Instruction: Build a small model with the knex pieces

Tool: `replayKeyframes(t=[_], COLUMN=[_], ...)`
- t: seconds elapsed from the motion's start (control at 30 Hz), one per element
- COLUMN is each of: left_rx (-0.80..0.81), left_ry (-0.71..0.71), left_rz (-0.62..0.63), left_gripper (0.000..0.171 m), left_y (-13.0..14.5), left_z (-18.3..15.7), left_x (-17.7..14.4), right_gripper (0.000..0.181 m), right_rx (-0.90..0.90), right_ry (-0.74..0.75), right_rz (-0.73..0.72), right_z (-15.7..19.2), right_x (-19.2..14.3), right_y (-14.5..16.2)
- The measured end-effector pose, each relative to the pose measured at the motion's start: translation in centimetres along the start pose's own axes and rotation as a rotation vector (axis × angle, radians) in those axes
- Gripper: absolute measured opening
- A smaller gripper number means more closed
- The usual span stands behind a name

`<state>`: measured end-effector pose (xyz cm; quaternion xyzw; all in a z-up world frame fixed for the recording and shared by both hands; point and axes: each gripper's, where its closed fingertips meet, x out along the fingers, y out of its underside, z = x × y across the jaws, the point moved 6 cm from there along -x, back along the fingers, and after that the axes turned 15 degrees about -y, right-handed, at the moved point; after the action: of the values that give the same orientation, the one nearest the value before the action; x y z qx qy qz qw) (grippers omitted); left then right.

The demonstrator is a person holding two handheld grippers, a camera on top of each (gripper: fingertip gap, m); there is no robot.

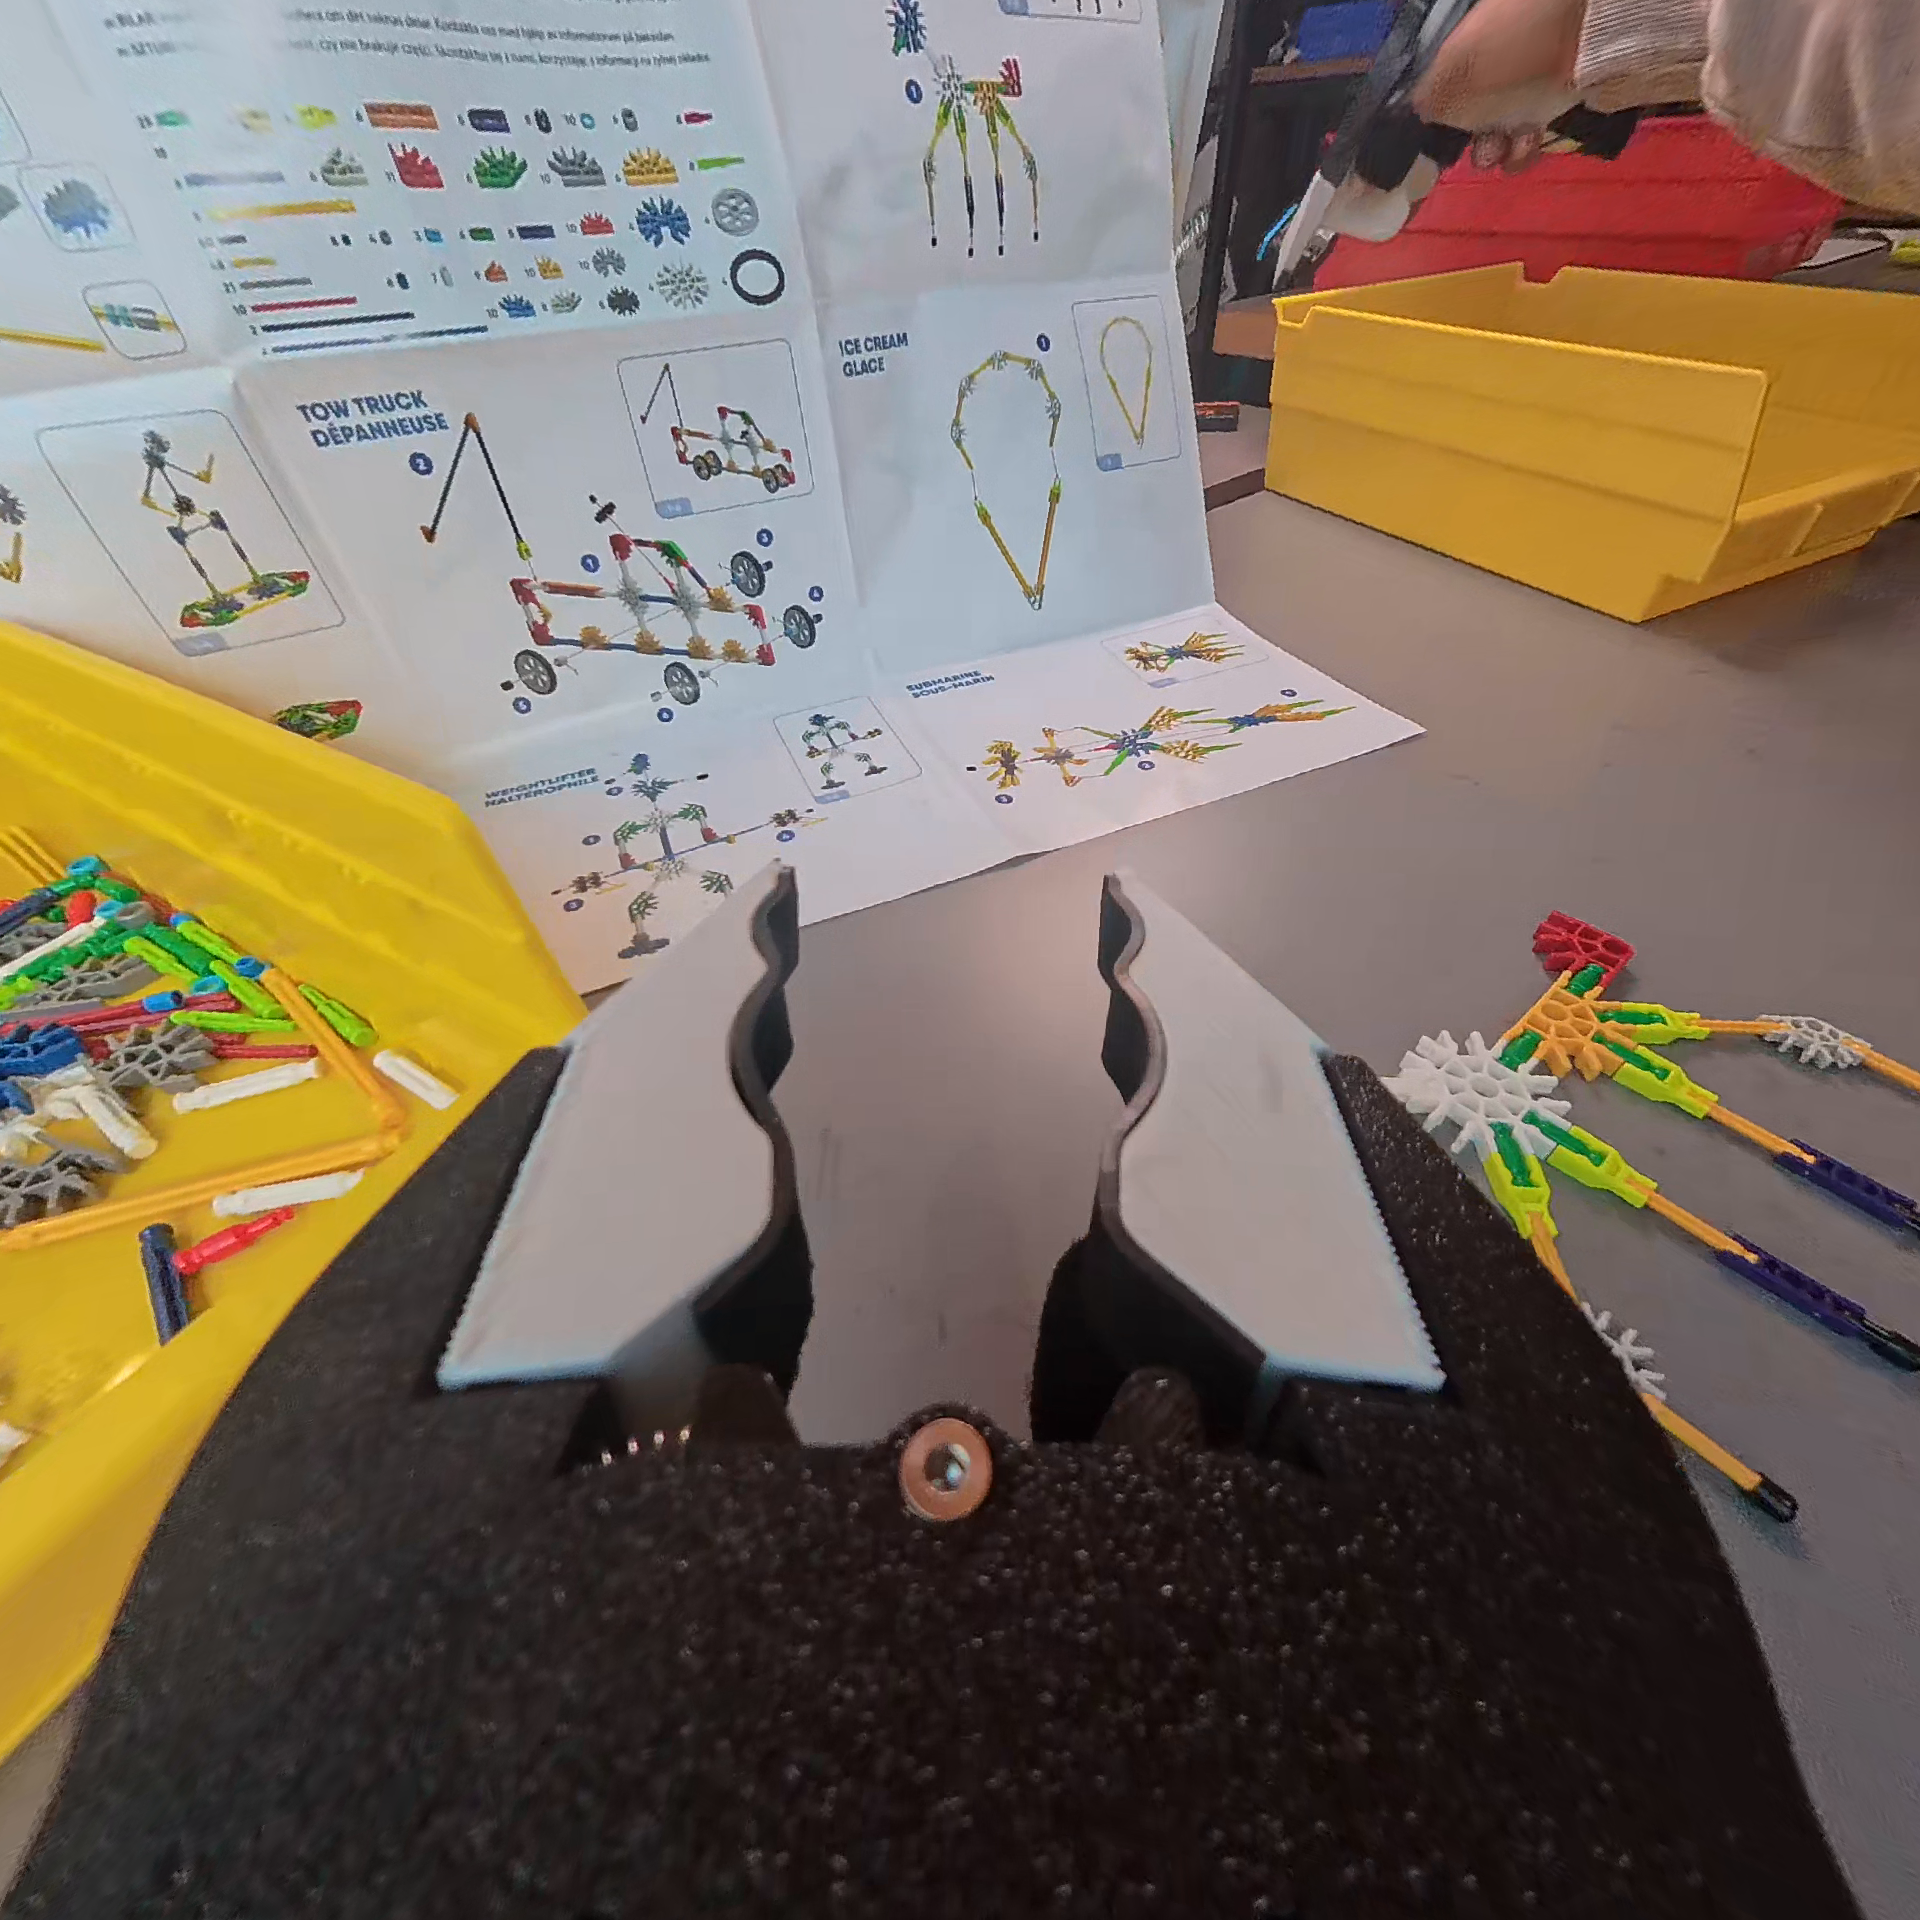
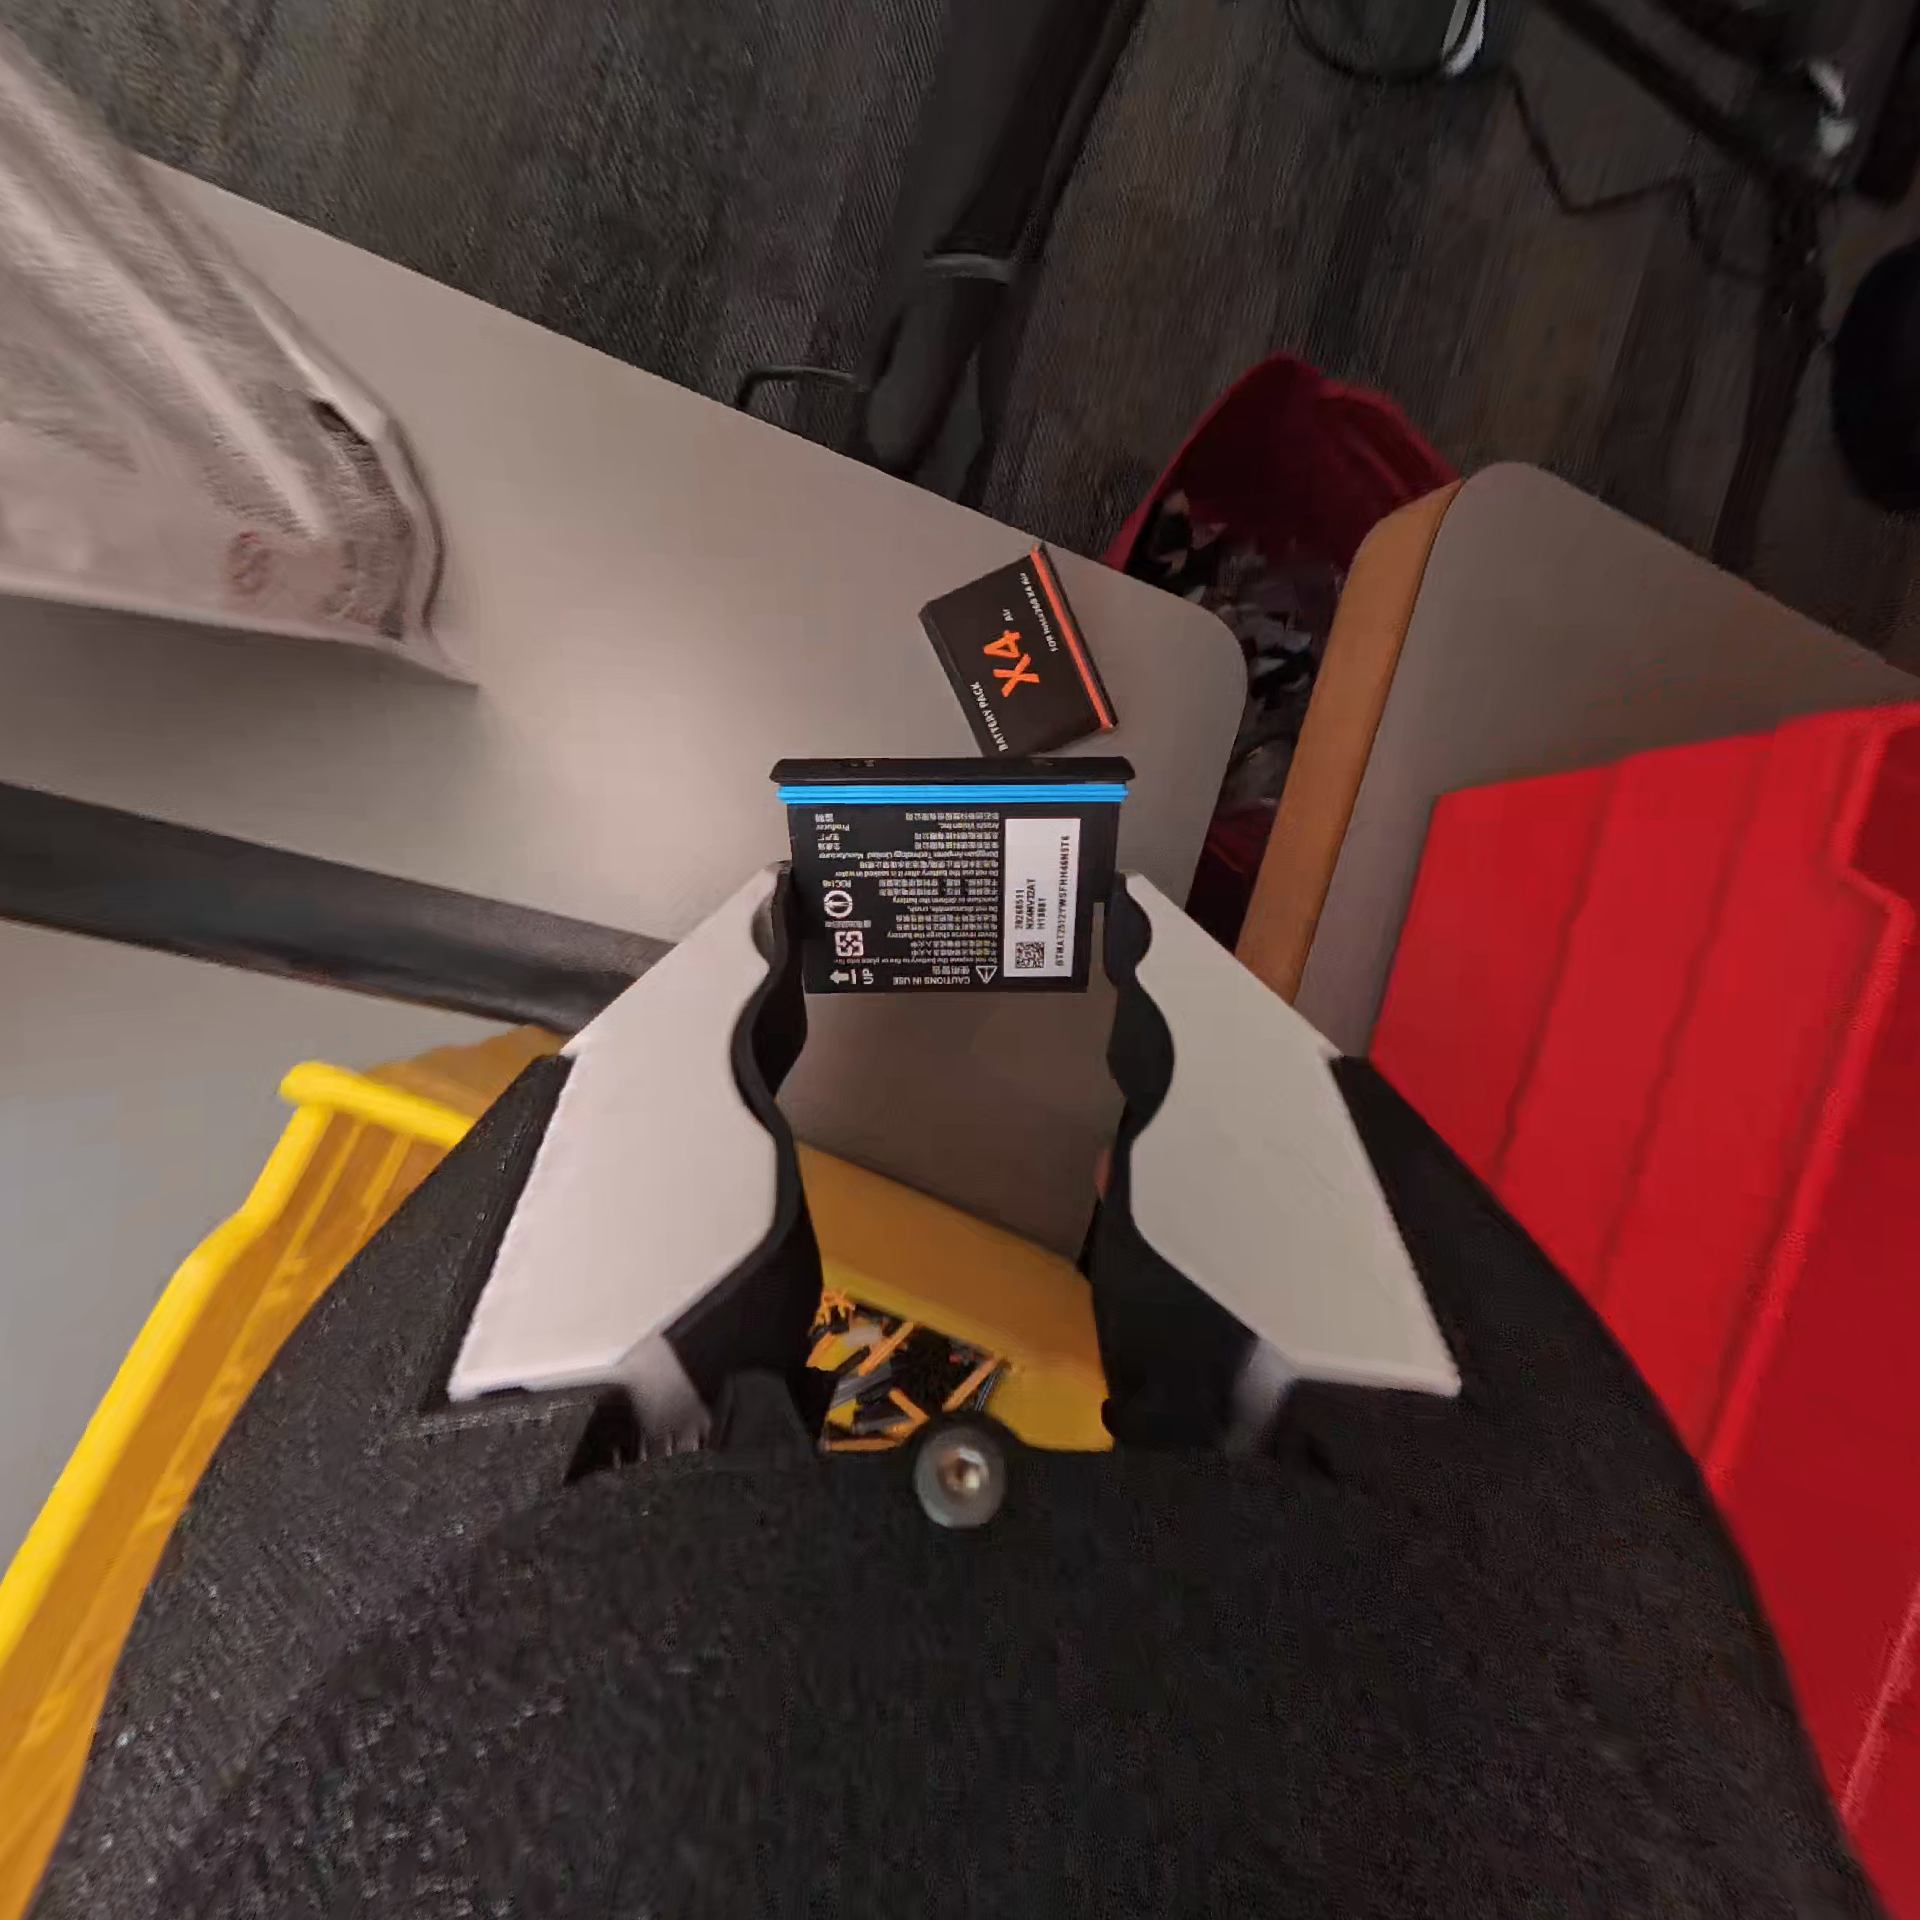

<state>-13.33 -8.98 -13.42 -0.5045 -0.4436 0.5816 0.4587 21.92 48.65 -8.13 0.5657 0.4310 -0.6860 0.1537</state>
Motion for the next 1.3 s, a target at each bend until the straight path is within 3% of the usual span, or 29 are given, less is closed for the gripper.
replayKeyframes(t=[0.2, 0.43, 0.6, 0.83, 0.97, 1.1, 1.2, 1.3], left_rx=[0.007, -0.001, 0.026, 0.019, 0.011, -0.003, -0.034, -0.04], left_ry=[-0.044, -0.056, -0.051, -0.03, -0.015, -0.012, -0.002, -0.007], left_rz=[-0.036, -0.021, -0.024, -0.037, -0.062, -0.102, -0.114, -0.121], left_gripper=[0.057, 0.056, 0.055, 0.055, 0.056, 0.061, 0.062, 0.062], left_y=[-0.2, 0.0, 0.0, -0.4, -0.8, -1.4, -1.8, -1.9], left_z=[1.0, 1.4, 1.1, 0.8, 0.5, 0.3, 0.2, 0.2], left_x=[-0.2, 0.0, -0.1, -0.4, -0.7, -1.1, -1.4, -1.6], right_gripper=[0.057, 0.056, 0.065, 0.065, 0.066, 0.067, 0.065, 0.064], right_rx=[0.168, 0.326, 0.323, 0.187, 0.055, -0.121, -0.224, -0.296], right_ry=[-0.024, -0.008, 0.02, -0.045, -0.066, -0.05, -0.102, -0.187], right_rz=[0.102, 0.119, 0.06, -0.075, -0.311, -0.642, -0.83, -0.922], right_z=[-3.6, -5.3, -5.5, -2.7, 2.0, 11.4, 20.8, 29.8], right_x=[6.3, 8.9, 7.0, -1.7, -8.7, -15.3, -17.6, -16.5], right_y=[-2.6, -3.0, -3.1, -0.2, 4.4, 10.5, 15.1, 18.6])
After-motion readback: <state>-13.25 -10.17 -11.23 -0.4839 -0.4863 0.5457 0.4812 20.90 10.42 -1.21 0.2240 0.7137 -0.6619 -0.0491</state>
